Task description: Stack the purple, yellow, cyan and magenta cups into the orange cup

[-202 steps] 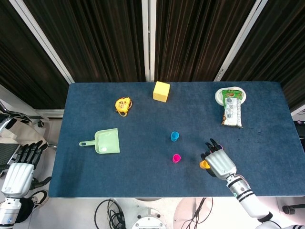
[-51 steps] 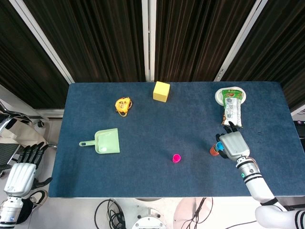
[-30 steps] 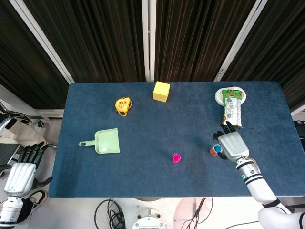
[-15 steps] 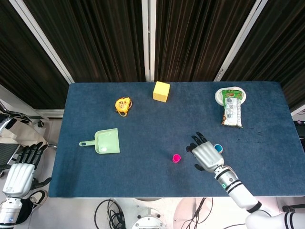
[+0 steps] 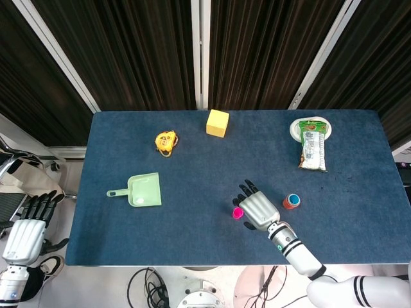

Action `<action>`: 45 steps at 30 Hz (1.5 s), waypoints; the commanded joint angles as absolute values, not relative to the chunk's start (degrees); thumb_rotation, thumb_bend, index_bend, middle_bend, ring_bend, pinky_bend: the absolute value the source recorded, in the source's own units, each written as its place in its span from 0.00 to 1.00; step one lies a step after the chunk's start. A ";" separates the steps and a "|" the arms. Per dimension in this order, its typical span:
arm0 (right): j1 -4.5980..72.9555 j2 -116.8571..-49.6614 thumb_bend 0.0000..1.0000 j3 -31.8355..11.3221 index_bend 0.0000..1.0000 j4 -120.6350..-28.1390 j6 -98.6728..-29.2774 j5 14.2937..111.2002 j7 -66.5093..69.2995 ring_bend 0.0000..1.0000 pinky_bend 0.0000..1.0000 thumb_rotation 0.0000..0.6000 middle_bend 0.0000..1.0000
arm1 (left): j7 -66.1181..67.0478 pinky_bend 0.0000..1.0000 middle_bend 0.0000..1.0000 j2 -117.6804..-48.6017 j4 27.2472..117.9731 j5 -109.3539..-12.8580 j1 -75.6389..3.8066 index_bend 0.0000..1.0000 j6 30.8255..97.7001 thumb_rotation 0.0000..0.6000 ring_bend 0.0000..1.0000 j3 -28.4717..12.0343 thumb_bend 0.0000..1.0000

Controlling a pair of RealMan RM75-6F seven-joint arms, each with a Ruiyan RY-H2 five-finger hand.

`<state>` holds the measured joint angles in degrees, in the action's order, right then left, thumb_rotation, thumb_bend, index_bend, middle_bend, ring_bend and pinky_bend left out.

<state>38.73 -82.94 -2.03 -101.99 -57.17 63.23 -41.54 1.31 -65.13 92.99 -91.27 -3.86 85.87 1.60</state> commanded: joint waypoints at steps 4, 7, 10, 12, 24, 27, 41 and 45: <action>39.66 -85.10 0.16 -2.40 0.36 -100.45 -56.80 61.70 -42.00 0.09 0.00 1.00 0.36 | 0.97 0.00 0.00 -65.21 92.58 -91.09 -3.76 0.00 85.73 1.00 0.00 1.69 0.01; 39.99 -86.03 0.18 -2.33 0.37 -99.76 -56.94 61.15 -42.51 0.09 0.00 1.00 0.37 | 0.82 0.00 0.00 -65.24 92.42 -90.96 -3.66 0.00 85.78 1.00 0.00 1.70 0.01; 40.18 -86.70 0.21 -2.23 0.38 -99.30 -57.24 60.77 -42.92 0.10 0.00 1.00 0.39 | 0.59 0.00 0.00 -65.27 92.27 -90.61 -3.60 0.00 85.60 1.00 0.00 1.69 0.01; 40.29 -87.00 0.22 -2.18 0.40 -99.04 -57.51 60.62 -43.15 0.11 0.00 1.00 0.41 | 0.44 0.00 0.00 -65.30 92.11 -90.45 -3.60 0.00 85.47 1.00 0.00 1.68 0.01; 40.57 -88.67 0.26 -1.90 0.50 -97.86 -59.05 60.32 -43.93 0.17 0.00 1.00 0.49 | -0.06 0.00 0.00 -65.31 91.70 -90.43 -3.37 0.00 85.75 1.00 0.00 1.68 0.01; 40.51 -88.83 0.27 -1.87 0.53 -97.61 -59.49 60.68 -43.78 0.18 0.00 1.00 0.51 | -0.14 0.00 0.00 -65.28 91.66 -90.38 -3.32 0.00 85.76 1.00 0.00 1.68 0.01; 37.77 -79.88 0.28 -2.92 0.57 -103.89 -64.82 63.91 -40.24 0.20 0.00 1.00 0.55 | -0.32 0.00 0.00 -65.35 91.48 -90.49 -3.42 0.00 85.62 1.00 0.00 1.60 0.01; 36.18 -75.37 0.27 -3.33 0.58 -105.72 -66.68 64.50 -38.13 0.20 0.00 1.00 0.55 | -0.07 0.00 0.00 -65.55 91.45 -90.69 -3.73 0.00 85.32 1.00 0.00 1.52 0.01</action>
<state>37.36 -77.71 -2.95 -104.30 -65.30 63.87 -39.59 -0.07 -65.54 91.45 -90.68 -3.73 85.33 1.53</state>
